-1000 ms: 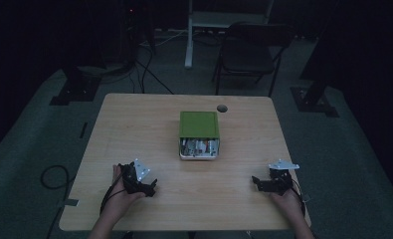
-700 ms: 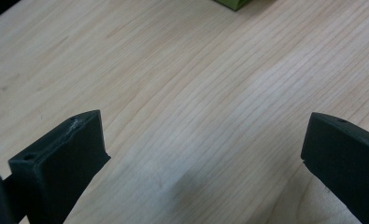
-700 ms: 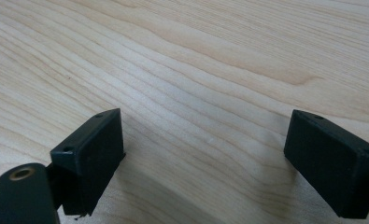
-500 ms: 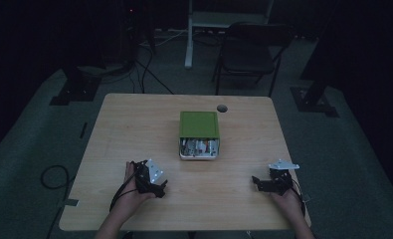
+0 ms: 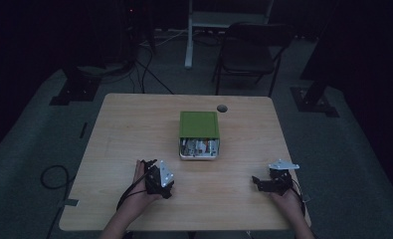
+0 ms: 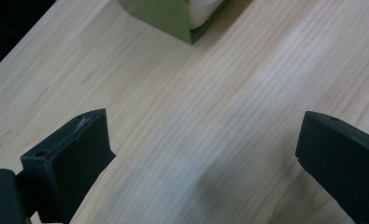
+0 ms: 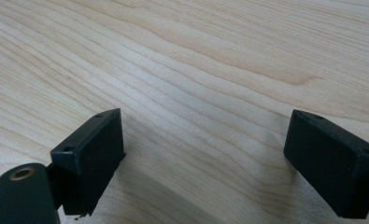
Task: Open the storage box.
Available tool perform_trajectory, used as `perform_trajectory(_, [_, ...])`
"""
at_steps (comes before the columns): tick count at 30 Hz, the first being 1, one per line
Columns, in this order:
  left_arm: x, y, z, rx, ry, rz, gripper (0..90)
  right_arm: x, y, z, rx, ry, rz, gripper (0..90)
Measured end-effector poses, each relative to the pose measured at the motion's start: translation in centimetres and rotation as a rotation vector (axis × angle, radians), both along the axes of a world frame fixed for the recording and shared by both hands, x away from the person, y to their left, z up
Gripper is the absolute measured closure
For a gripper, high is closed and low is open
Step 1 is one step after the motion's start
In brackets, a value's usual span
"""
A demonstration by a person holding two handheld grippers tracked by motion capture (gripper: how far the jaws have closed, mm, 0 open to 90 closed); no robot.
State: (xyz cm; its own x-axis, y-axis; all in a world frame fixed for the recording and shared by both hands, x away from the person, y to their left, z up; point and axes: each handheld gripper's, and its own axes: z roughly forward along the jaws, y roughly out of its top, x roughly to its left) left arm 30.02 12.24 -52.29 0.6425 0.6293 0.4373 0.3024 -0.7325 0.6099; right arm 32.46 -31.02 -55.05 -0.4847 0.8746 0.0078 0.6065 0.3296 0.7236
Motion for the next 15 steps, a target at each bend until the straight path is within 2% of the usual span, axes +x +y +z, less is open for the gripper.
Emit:
perform_trajectory(5, [-0.1, -0.8, 0.1, 0.023, -0.022, -0.029, 3.6, 0.0, 0.0, 0.0, 0.001, 0.000, 0.000, 11.4])
perform_trajectory(11, [-0.7, -2.0, 0.9, 0.021, -0.055, -0.076, 3.6, 0.0, 0.0, 0.0, 0.001, 0.000, -0.001, 11.4])
perform_trajectory(15, [-0.9, -2.8, 1.3, 0.050, -0.076, -0.110, 3.7, 0.0, 0.0, 0.0, 0.001, 0.001, -0.001, 11.4])
